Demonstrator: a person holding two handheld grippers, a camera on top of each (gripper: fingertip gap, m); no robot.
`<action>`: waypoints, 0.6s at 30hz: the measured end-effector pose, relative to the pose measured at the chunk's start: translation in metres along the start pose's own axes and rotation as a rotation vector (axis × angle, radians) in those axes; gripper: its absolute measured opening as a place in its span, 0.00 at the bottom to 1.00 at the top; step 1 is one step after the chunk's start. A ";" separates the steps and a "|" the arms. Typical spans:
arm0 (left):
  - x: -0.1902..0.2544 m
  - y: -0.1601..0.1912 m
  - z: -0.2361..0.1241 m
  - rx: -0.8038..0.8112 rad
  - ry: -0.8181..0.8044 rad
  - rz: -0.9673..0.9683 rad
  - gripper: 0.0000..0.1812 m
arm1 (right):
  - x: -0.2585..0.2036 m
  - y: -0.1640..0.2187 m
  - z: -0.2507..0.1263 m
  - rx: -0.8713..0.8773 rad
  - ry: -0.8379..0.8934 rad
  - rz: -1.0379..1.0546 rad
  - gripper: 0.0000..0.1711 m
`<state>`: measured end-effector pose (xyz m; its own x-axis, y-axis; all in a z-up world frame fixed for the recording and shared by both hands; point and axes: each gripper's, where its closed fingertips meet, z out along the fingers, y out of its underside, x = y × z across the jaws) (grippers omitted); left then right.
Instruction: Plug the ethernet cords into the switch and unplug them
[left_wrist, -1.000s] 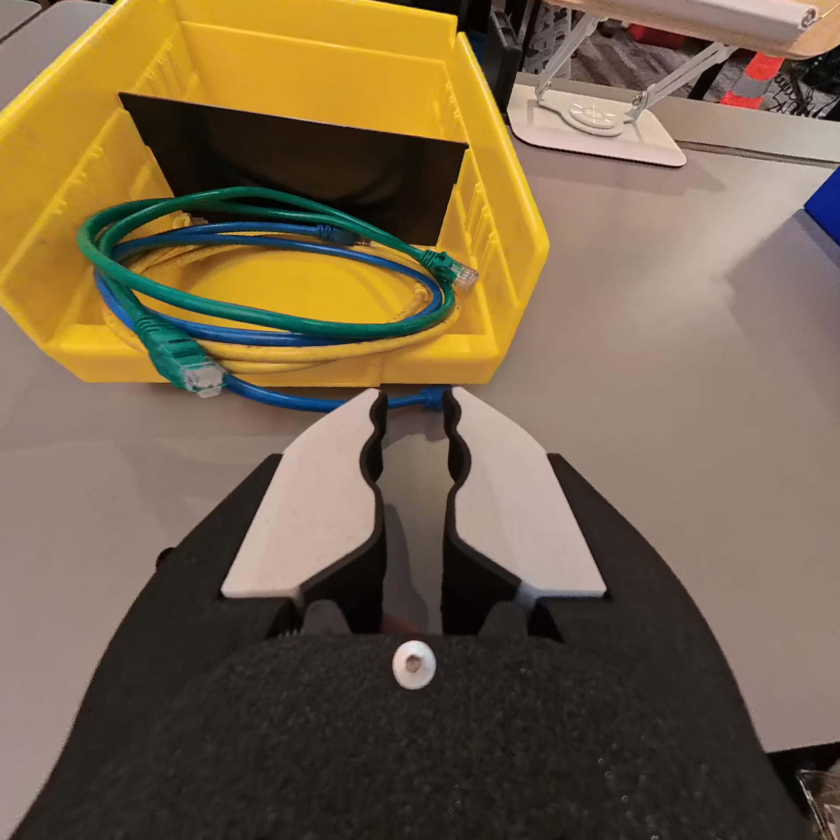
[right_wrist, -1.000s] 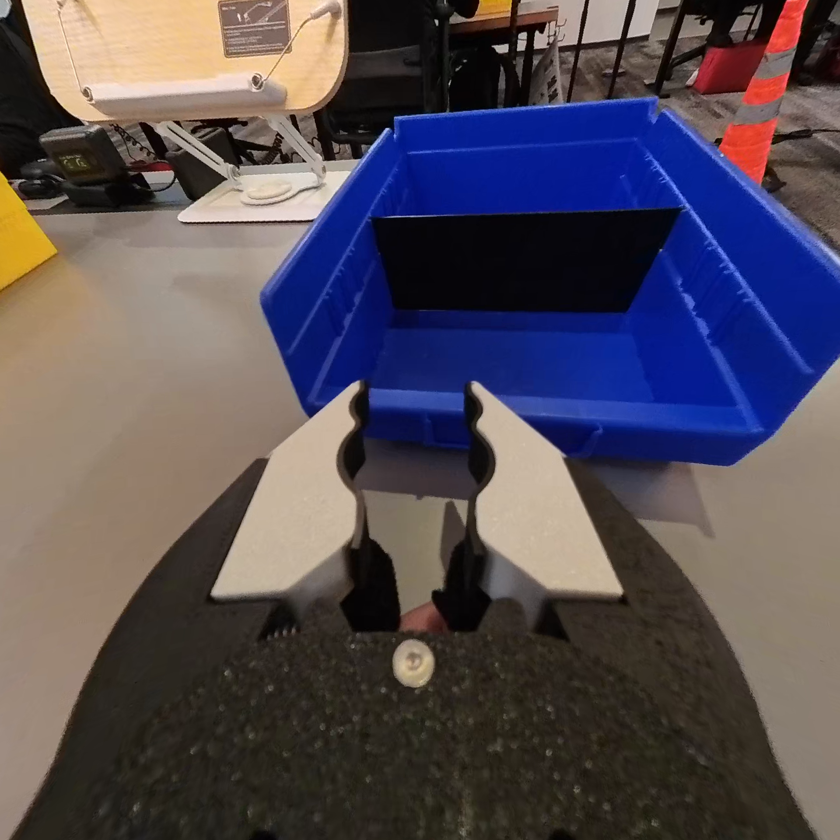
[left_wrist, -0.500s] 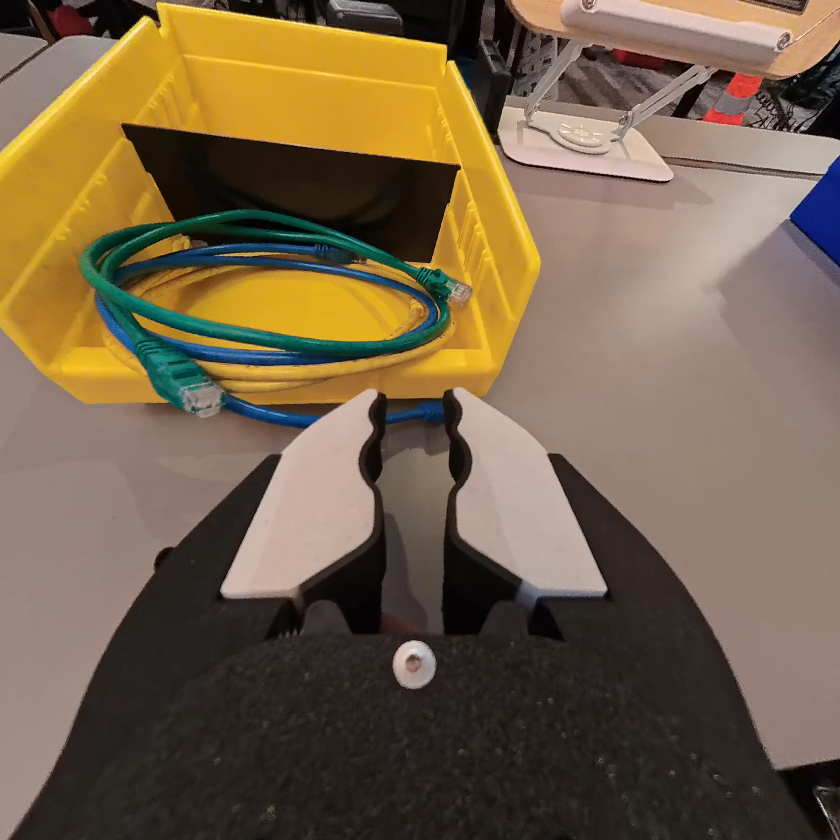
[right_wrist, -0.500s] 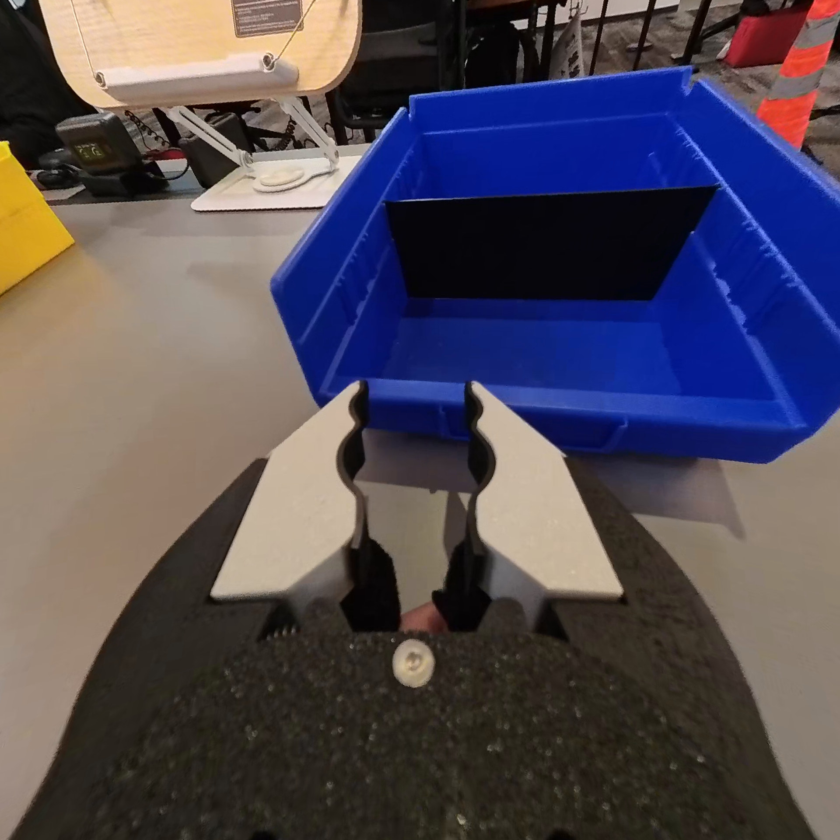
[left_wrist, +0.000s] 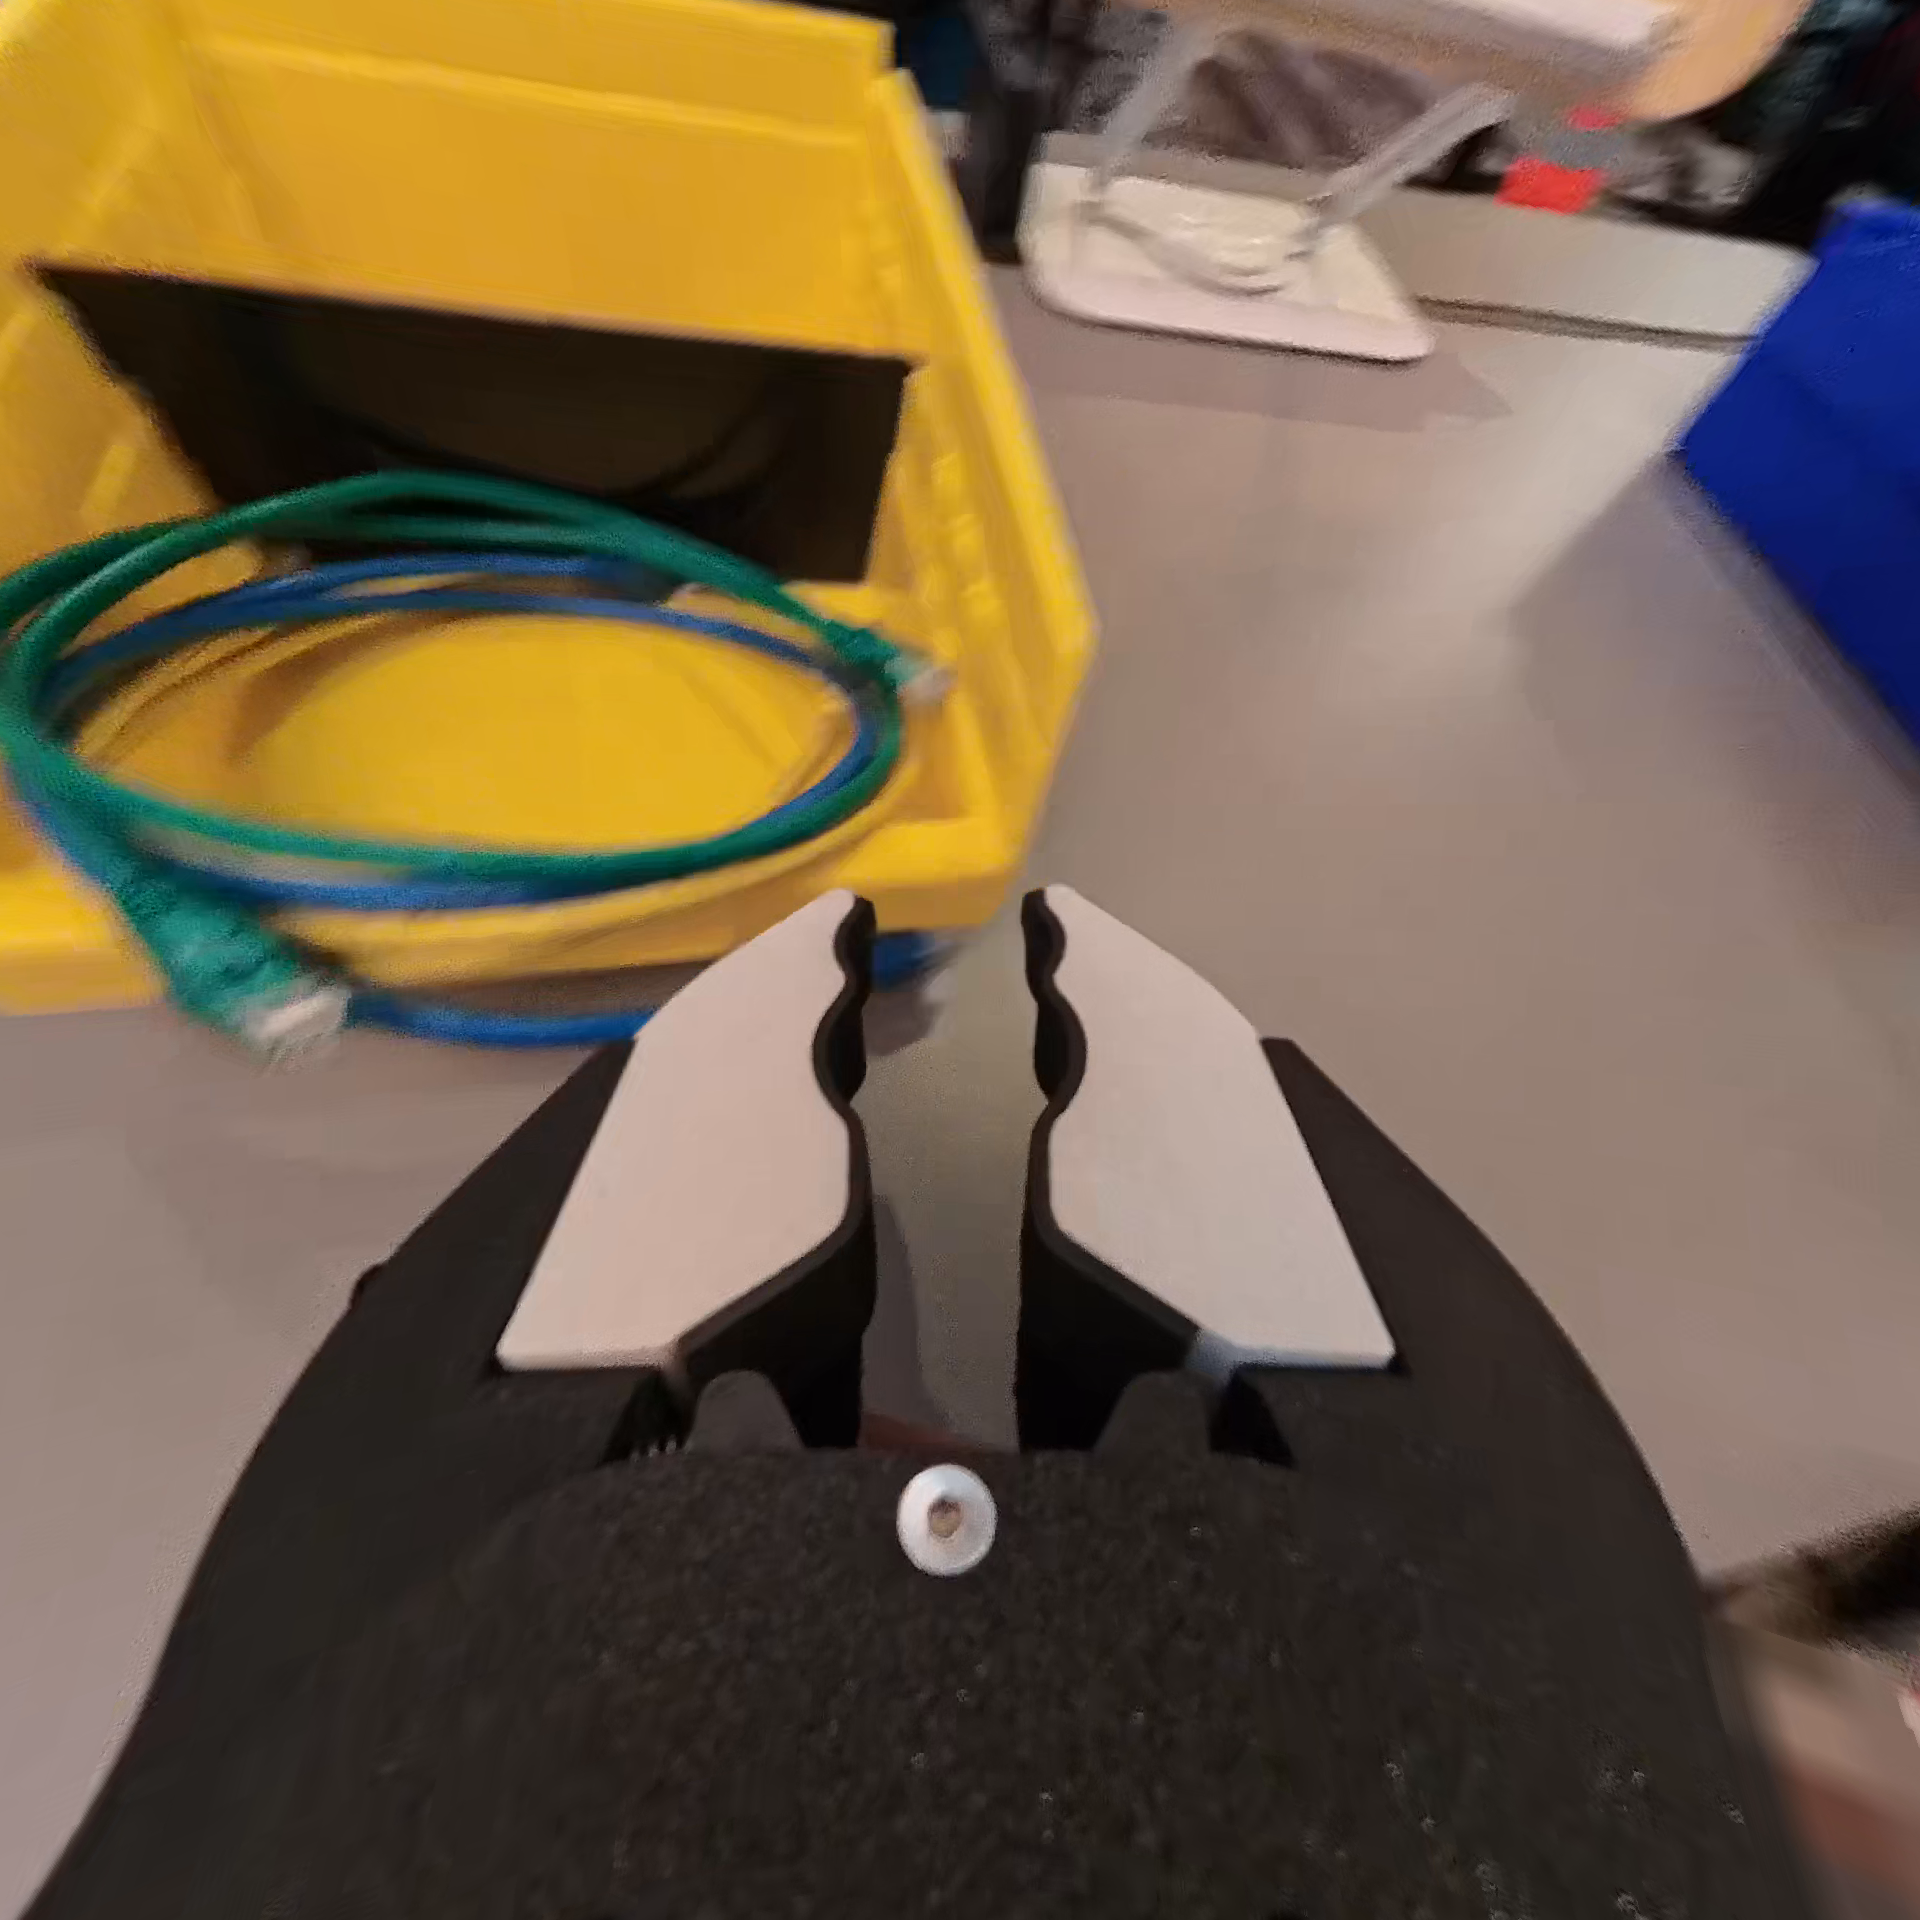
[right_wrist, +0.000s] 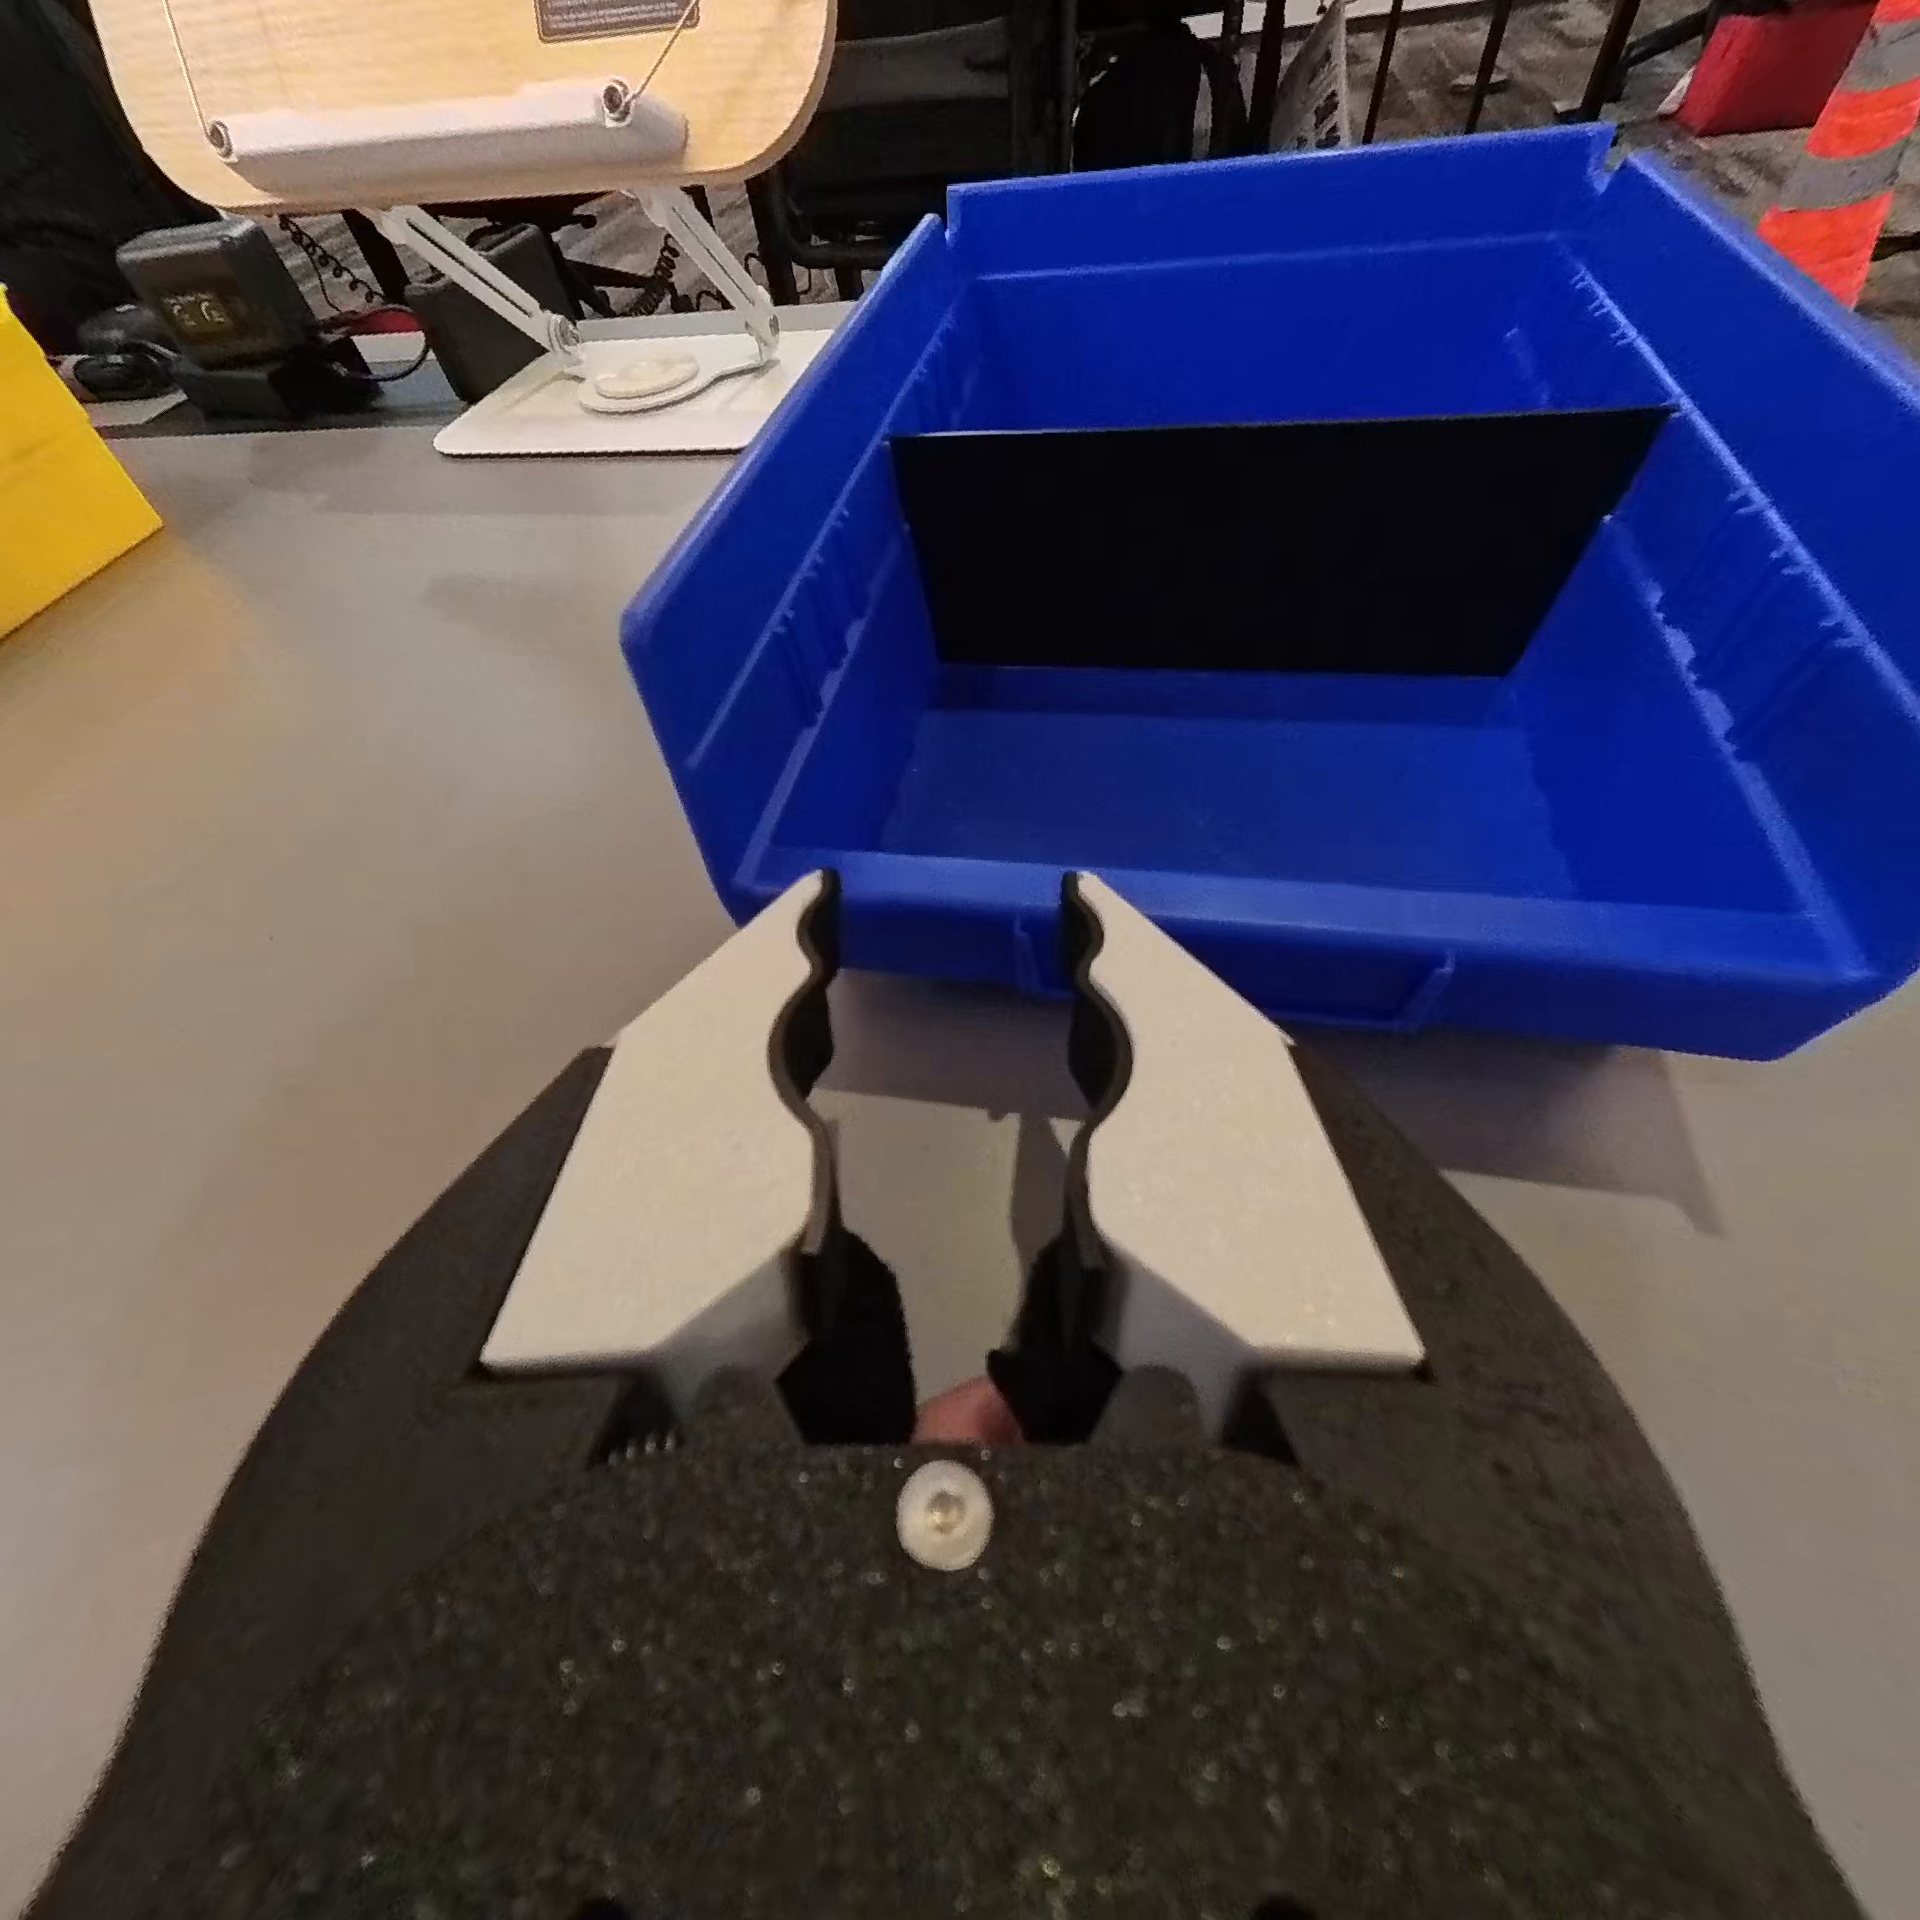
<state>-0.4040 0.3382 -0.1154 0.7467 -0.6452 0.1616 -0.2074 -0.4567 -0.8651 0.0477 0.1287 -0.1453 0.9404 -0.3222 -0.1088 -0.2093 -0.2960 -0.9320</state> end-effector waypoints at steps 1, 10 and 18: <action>0.013 -0.014 -0.003 0.006 0.046 0.044 0.15 | 0.001 0.000 0.000 0.000 0.002 0.000 0.24; -0.019 -0.119 0.041 -0.236 0.023 0.453 0.17 | -0.003 -0.002 -0.005 0.015 -0.022 0.022 0.24; -0.111 -0.116 0.160 -0.657 0.030 0.450 0.20 | -0.009 0.000 -0.008 0.010 -0.040 0.017 0.24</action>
<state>-0.3618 0.5613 -0.1096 0.4871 -0.8657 -0.1154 -0.8223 -0.4101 -0.3945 0.0370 0.1244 -0.1412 0.9466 -0.2912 -0.1386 -0.2233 -0.2819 -0.9331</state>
